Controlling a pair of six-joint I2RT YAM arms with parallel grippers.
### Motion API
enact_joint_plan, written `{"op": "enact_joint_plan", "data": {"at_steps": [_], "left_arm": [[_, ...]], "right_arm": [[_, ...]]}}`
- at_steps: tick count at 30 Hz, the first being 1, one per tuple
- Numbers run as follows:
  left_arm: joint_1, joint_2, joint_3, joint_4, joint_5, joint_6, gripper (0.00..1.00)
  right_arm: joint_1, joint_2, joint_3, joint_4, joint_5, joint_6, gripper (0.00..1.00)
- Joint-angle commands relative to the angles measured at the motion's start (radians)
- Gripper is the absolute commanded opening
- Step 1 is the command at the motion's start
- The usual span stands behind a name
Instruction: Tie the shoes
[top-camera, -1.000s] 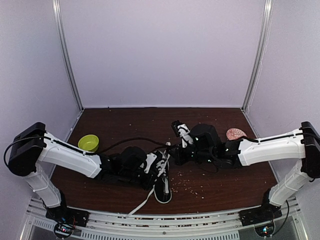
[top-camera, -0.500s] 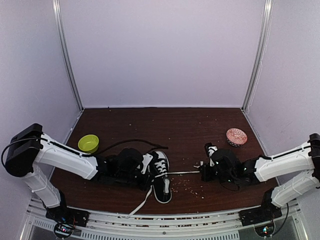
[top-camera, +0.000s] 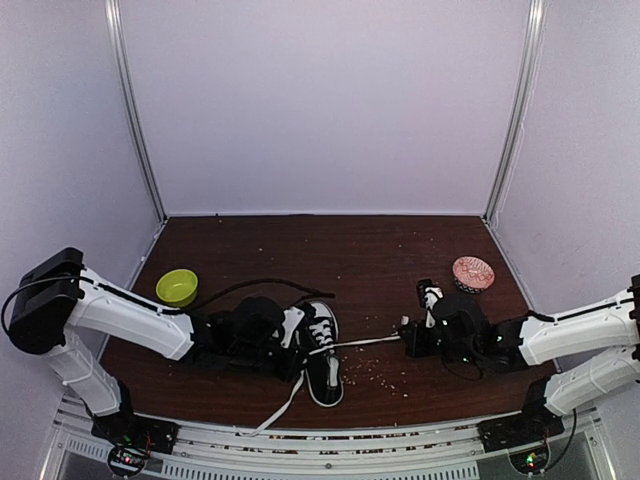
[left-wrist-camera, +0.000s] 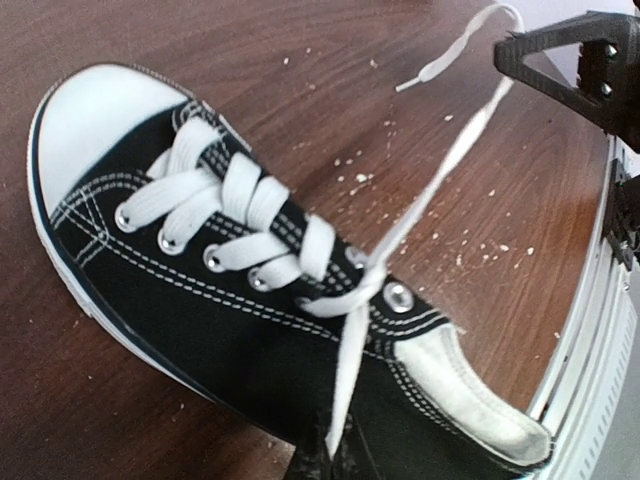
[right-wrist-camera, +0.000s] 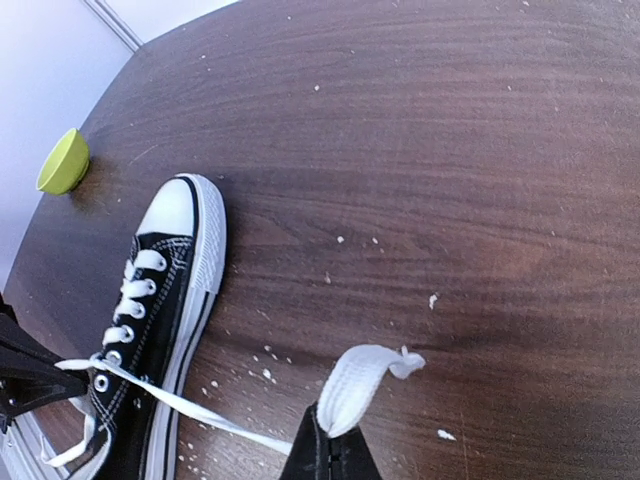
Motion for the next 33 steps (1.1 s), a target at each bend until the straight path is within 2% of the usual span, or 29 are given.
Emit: {"op": "enact_joint_plan", "data": {"at_steps": [1,8,9,10,12,14,16,18,21,26,33], "left_arm": [[-0.004,-0.049,0.021,0.0,-0.009,0.044,0.0],[-0.004,-0.07,0.058,-0.002,-0.01,0.069,0.0],[-0.004,-0.083,0.049,0.009,-0.012,0.066,0.0],[-0.004,-0.093,0.038,0.019,-0.014,0.063,0.0],[-0.004,-0.111,0.026,0.026,-0.021,0.061,0.0],[-0.004,-0.114,0.032,0.012,-0.026,0.063,0.0],[-0.004,-0.114,0.039,0.003,-0.023,0.064,0.0],[-0.004,-0.111,0.045,0.0,-0.016,0.065,0.0],[-0.003,-0.103,0.06,-0.012,-0.009,0.056,0.0],[0.001,-0.057,0.149,-0.108,0.016,0.022,0.0],[0.029,0.004,0.28,-0.228,0.067,-0.016,0.0]], "right_arm": [[-0.011,0.071,0.171,-0.008,-0.014,-0.077,0.0],[0.036,0.265,0.486,0.022,-0.203,-0.131,0.0],[0.045,0.293,0.517,0.017,-0.234,-0.135,0.03],[0.053,0.321,0.545,0.008,-0.266,-0.134,0.09],[0.062,0.361,0.558,0.017,-0.316,-0.126,0.36],[0.062,0.371,0.509,0.067,-0.326,-0.096,0.54],[0.051,0.346,0.437,0.123,-0.318,-0.075,0.64],[0.036,0.303,0.365,0.154,-0.3,-0.065,0.71],[0.021,0.222,0.256,0.183,-0.28,-0.092,0.75],[0.056,0.119,0.071,0.346,-0.329,-0.272,0.8],[0.141,0.161,0.048,0.402,-0.228,-0.4,0.81]]}}
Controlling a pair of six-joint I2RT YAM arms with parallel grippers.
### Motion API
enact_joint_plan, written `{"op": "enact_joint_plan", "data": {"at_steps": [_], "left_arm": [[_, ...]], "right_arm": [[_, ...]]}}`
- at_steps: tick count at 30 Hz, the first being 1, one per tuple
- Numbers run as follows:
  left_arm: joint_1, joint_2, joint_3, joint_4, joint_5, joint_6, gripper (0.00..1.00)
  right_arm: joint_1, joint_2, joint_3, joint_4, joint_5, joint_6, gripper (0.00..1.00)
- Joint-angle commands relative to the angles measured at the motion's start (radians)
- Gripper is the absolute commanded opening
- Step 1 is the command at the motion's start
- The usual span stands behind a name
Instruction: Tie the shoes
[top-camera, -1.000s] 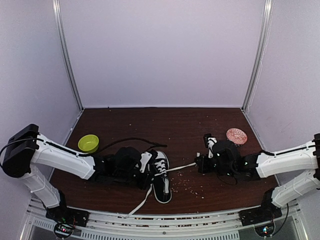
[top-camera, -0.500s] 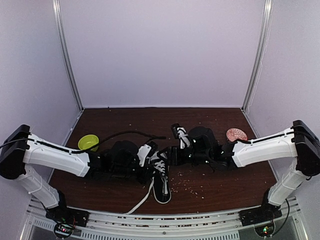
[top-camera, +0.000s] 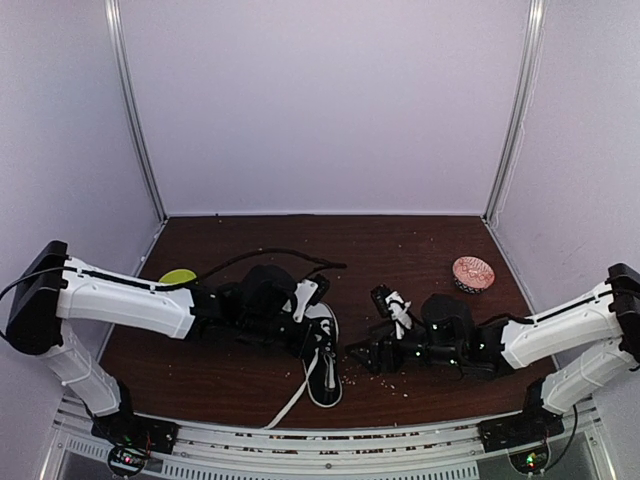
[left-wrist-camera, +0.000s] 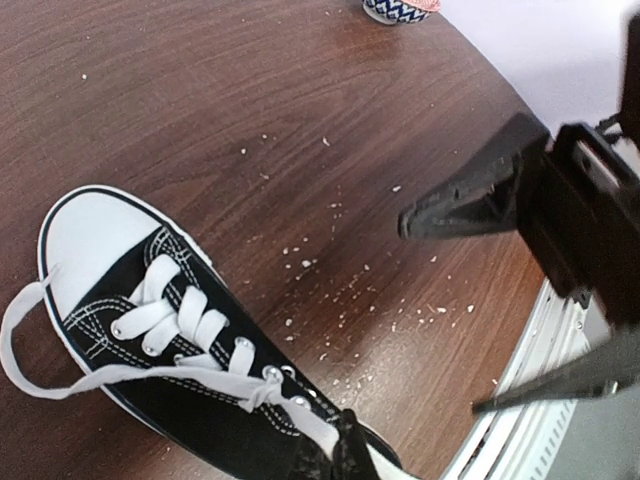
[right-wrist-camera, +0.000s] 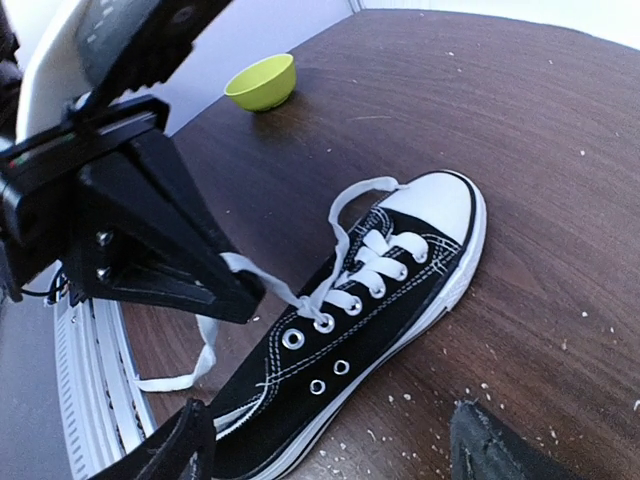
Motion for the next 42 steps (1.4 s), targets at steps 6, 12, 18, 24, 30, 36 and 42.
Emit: {"op": "enact_joint_plan", "data": {"at_steps": [6,12,18,24,30,36,42], "left_arm": [[0.055,0.054,0.104,-0.063,0.117,-0.034,0.0],[0.064,0.068,0.117,-0.074,0.147,-0.029,0.0],[0.071,0.073,0.126,-0.075,0.164,-0.029,0.0],[0.071,0.076,0.137,-0.078,0.173,-0.024,0.0],[0.073,0.086,0.154,-0.105,0.191,-0.01,0.0],[0.079,0.081,0.166,-0.125,0.202,0.0,0.0],[0.081,0.093,0.165,-0.111,0.222,-0.004,0.0]], "right_arm": [[0.114,0.129,0.057,0.145,0.153,-0.161,0.83],[0.125,0.224,0.119,0.197,0.129,-0.176,0.84],[0.126,0.279,0.188,0.158,0.139,-0.197,0.84],[0.125,0.335,0.245,0.114,0.164,-0.214,0.82],[0.125,0.37,0.291,0.075,0.184,-0.25,0.65],[0.126,0.378,0.295,0.077,0.219,-0.274,0.33],[0.125,0.387,0.3,0.075,0.258,-0.272,0.13]]}}
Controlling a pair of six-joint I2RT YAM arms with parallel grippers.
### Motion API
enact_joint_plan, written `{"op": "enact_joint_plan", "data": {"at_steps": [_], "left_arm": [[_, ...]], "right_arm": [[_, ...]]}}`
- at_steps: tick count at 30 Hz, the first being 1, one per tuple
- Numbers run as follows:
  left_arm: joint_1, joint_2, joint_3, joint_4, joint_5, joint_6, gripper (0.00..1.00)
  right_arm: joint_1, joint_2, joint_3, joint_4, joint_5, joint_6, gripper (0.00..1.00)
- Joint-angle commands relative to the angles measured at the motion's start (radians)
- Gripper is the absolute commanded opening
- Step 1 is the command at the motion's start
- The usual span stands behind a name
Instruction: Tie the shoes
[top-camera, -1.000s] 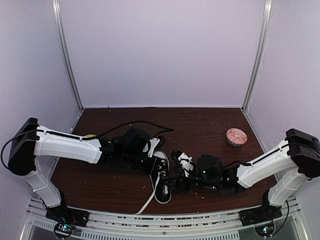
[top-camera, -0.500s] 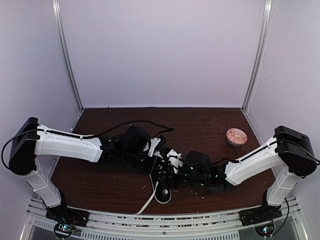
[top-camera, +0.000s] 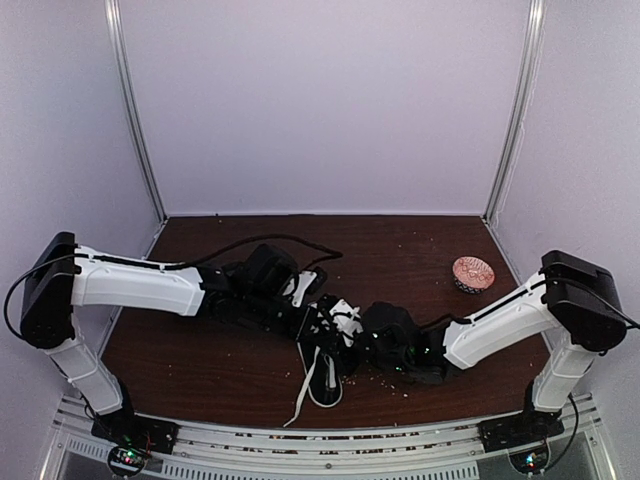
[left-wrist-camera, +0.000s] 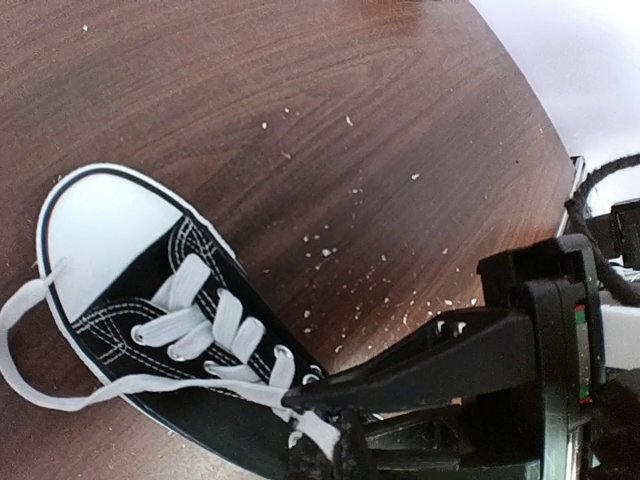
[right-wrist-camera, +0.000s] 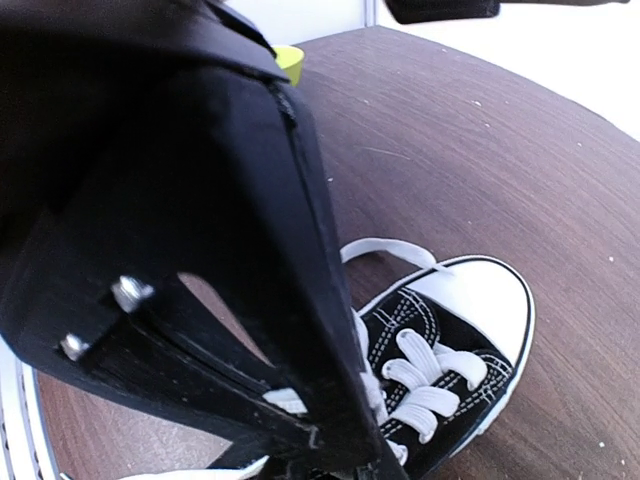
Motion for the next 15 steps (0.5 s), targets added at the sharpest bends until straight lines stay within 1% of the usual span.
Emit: {"op": "enact_joint_plan", "data": {"at_steps": [1,5,6,7,8,9,11,13,15], "left_arm": [[-0.027,0.016,0.034,0.061,0.037,0.008,0.0],[-0.027,0.023,0.038,0.06,0.041,0.01,0.0],[-0.027,0.023,0.04,0.058,0.038,0.01,0.0],[-0.027,0.021,0.041,0.053,0.03,0.013,0.06],[-0.027,0.016,0.042,0.044,0.015,0.018,0.15],[-0.027,0.007,0.041,0.032,-0.006,0.024,0.26],[-0.02,-0.022,0.039,-0.003,-0.057,0.045,0.42],[-0.003,-0.064,0.027,-0.039,-0.122,0.067,0.52],[0.03,-0.109,0.002,-0.06,-0.17,0.085,0.57]], "right_arm": [[0.005,0.017,0.03,0.015,0.065,-0.015,0.11],[0.005,0.017,0.028,0.018,0.073,-0.013,0.0],[0.005,0.016,0.027,0.02,0.075,-0.012,0.0],[0.005,0.015,0.022,0.024,0.077,-0.011,0.0],[0.005,0.013,0.017,0.028,0.082,-0.009,0.0],[0.004,0.01,0.013,0.033,0.086,-0.006,0.0],[0.005,0.004,0.004,0.039,0.09,-0.004,0.0],[0.005,0.002,0.0,0.042,0.091,-0.002,0.0],[0.005,0.003,0.0,0.043,0.089,-0.002,0.0]]}}
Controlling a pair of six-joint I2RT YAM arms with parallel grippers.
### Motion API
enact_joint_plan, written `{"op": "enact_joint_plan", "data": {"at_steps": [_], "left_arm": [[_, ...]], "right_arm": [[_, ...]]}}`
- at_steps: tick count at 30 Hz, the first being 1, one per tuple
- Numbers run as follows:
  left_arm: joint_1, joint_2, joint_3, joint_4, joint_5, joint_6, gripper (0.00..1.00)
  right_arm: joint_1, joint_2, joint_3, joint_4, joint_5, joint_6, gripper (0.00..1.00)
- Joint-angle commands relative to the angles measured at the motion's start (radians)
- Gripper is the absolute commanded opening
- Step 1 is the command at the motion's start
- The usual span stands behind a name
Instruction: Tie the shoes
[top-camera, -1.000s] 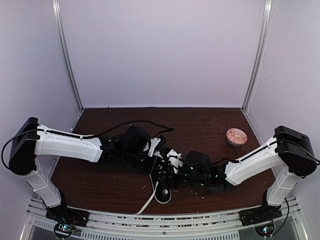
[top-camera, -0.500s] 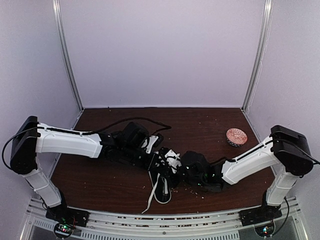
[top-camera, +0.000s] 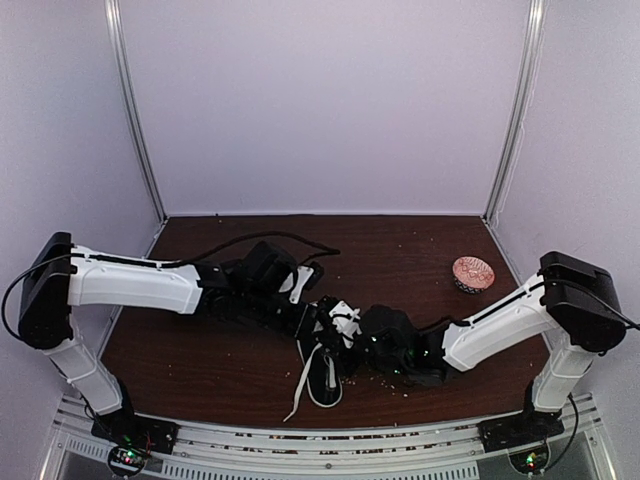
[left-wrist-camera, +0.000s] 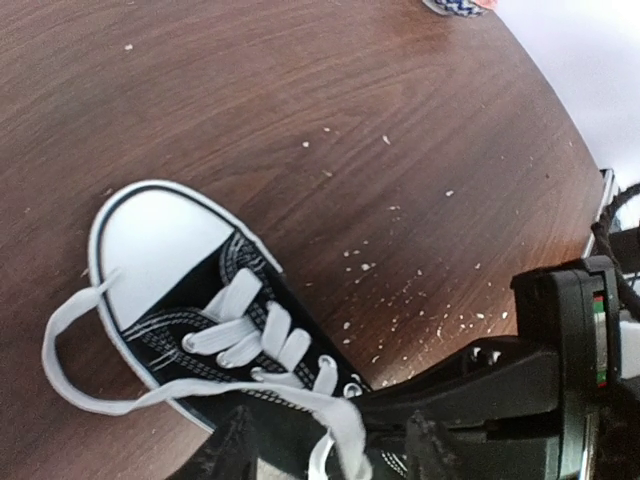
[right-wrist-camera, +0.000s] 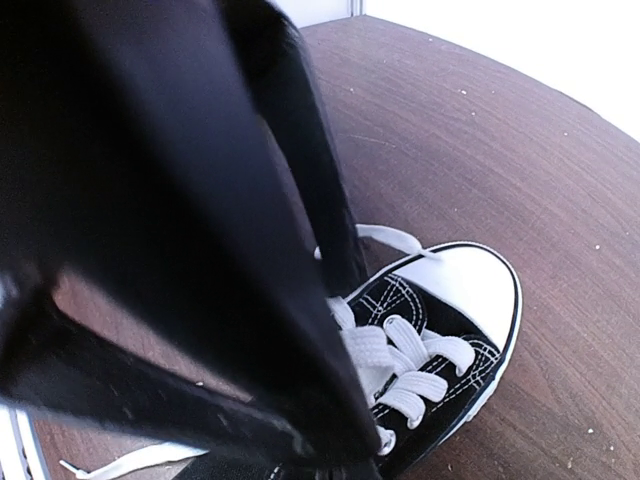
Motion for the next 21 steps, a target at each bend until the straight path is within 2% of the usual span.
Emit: {"op": "enact_joint_plan", "data": {"at_steps": [1,4,7,11,21], "left_arm": [[0.048,-0.116,-0.027,-0.036,-0.093,0.057,0.58],[0.114,-0.138,-0.055,-0.064,-0.131,0.084,0.59],[0.169,-0.095,-0.035,-0.11,-0.14,0.141,0.59],[0.218,0.023,0.025,-0.181,-0.154,0.19,0.48],[0.227,0.17,0.09,-0.182,-0.115,0.195,0.41]], "right_arm": [[0.0,-0.002,0.004,0.043,0.032,-0.007,0.0],[0.0,0.0,0.006,0.043,0.028,-0.006,0.0],[0.001,-0.001,0.007,0.043,0.025,-0.007,0.0],[0.0,0.0,0.006,0.042,0.025,-0.007,0.0],[0.0,0.011,0.015,0.039,0.028,-0.002,0.0]]}}
